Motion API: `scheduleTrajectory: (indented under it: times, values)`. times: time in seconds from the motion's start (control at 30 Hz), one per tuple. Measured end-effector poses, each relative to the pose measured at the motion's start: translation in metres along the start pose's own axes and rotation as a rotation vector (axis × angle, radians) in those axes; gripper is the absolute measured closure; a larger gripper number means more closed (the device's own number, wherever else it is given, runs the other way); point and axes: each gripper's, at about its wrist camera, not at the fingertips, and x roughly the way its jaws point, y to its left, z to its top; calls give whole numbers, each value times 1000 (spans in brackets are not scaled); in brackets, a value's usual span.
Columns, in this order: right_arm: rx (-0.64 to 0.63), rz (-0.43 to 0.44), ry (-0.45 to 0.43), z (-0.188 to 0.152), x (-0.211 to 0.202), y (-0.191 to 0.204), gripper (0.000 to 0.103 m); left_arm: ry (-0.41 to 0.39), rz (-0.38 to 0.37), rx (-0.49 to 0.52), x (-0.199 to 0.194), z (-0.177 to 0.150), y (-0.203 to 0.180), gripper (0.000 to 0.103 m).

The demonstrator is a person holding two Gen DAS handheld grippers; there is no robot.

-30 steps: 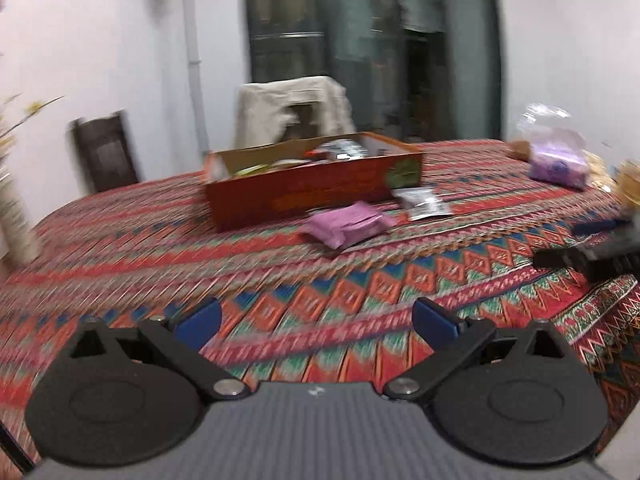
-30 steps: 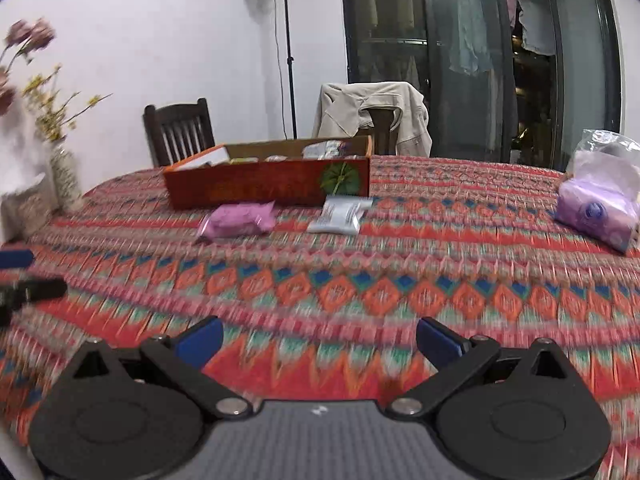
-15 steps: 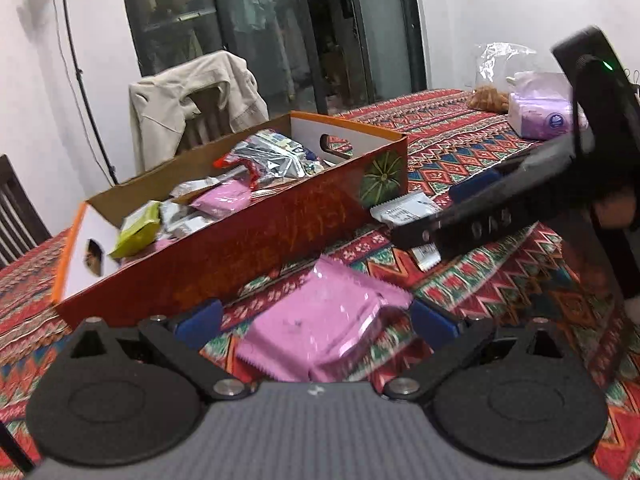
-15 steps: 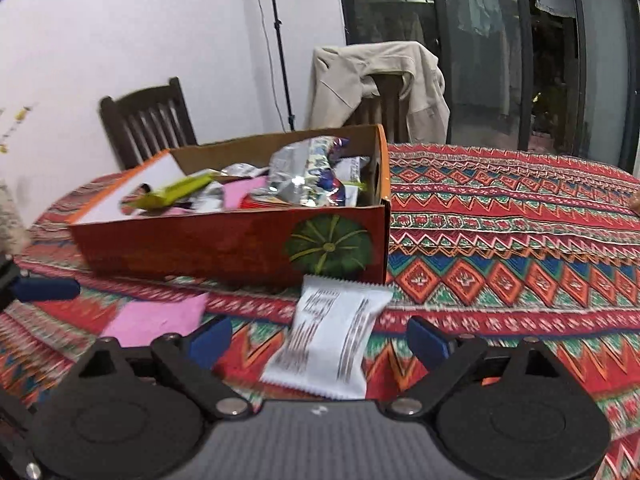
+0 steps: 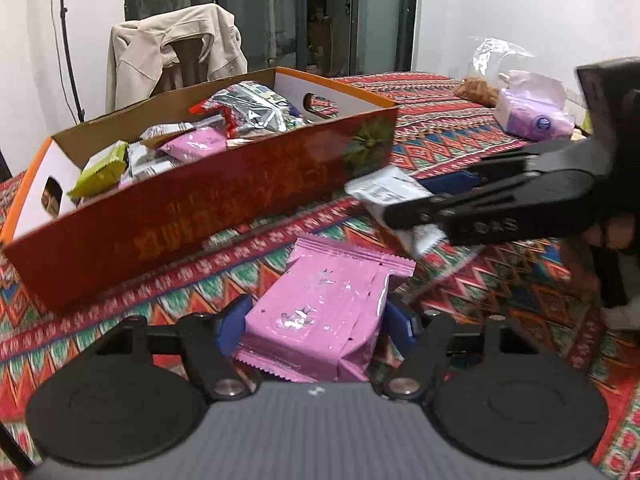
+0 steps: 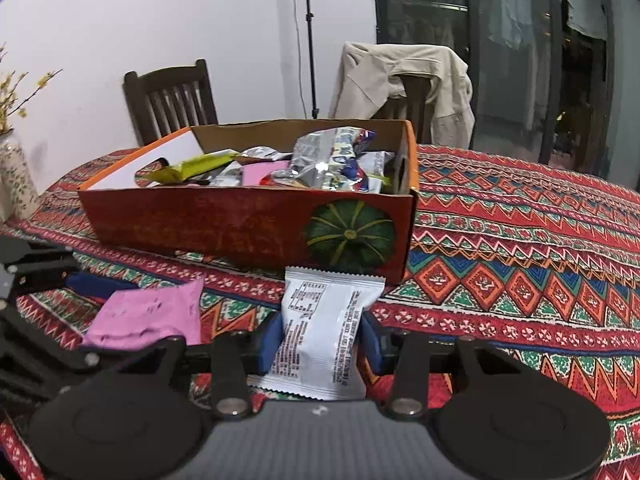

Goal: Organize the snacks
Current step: 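Carry the pink packet in the left tool into the box while the right tool carries the white packet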

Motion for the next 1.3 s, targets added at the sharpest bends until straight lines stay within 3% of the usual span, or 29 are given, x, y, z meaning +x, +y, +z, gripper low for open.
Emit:
scheduleTrajectory:
  times: [0.2, 0.3, 0.5, 0.6, 0.7, 0.9, 1.03, 1.3]
  values:
    - [-11, -1, -9, -3, 0, 3, 61, -67, 11, -207, -37, -25, -7, 36]
    - [-10, 4, -10, -3, -1, 4, 61, -59, 34, -313, -53, -31, -2, 36]
    - [-54, 13, -16, -5, -6, 10, 62, -71, 97, -389, -87, -44, -6, 36]
    - [-56, 21, -15, -5, -7, 12, 63, -69, 124, -392, -108, -51, -12, 36]
    - [-27, 82, -21, -4, -18, 13, 63, -75, 152, -395, -130, -62, -17, 36]
    - [-52, 181, -129, -15, -90, 40, 63, -72, 169, -427, -154, -82, -23, 36]
    - [-61, 214, -165, -30, -129, 53, 63, -63, 156, -389, -157, -83, -34, 36]
    - [-36, 187, -194, -65, -175, 53, 63, -132, 140, -331, -169, -69, -52, 36]
